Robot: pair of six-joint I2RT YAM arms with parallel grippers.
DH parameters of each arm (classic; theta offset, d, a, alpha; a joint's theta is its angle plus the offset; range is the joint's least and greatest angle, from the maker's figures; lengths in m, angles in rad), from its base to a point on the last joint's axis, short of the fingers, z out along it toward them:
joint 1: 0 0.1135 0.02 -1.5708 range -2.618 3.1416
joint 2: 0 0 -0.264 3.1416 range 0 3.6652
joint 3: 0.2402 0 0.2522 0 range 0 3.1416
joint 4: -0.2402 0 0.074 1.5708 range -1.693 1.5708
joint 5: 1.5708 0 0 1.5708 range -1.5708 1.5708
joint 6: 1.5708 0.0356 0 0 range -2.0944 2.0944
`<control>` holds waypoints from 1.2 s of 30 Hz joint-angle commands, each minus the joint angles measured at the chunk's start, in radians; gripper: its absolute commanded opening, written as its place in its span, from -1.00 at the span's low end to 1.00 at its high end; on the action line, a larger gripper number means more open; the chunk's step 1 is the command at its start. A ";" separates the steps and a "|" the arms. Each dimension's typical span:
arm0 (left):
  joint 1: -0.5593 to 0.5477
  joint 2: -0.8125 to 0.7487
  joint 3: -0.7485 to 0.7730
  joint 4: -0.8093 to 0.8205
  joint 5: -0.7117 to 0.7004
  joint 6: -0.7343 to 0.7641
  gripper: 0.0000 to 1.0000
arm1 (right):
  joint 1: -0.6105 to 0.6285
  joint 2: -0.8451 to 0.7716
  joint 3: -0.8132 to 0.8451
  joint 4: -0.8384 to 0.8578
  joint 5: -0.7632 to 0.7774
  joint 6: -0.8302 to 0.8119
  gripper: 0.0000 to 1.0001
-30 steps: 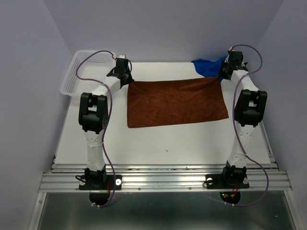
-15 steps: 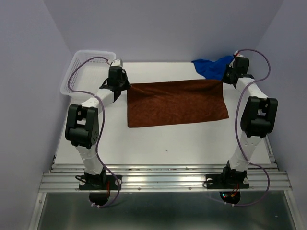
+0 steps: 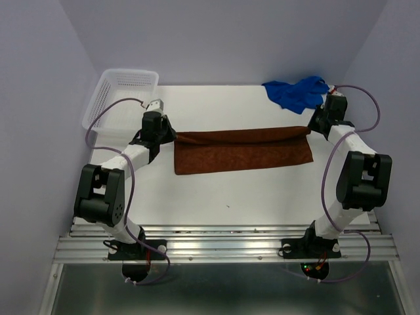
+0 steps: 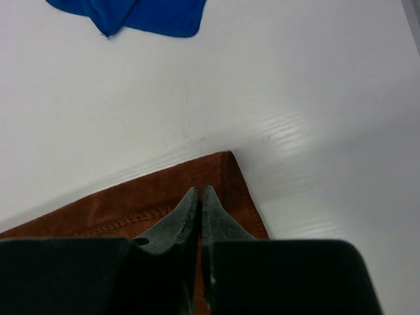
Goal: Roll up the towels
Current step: Fold the towel
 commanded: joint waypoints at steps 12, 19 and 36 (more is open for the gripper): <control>-0.036 -0.180 -0.206 0.102 0.014 -0.039 -1.00 | -0.030 -0.152 -0.156 0.063 0.063 0.045 -0.99; -0.039 -0.203 -0.269 0.112 -0.006 -0.067 -1.00 | -0.039 -0.161 -0.191 0.062 0.055 0.045 -0.99; -0.039 -0.266 -0.297 0.084 -0.018 -0.099 -1.00 | -0.049 -0.197 -0.222 0.060 0.066 0.076 -0.99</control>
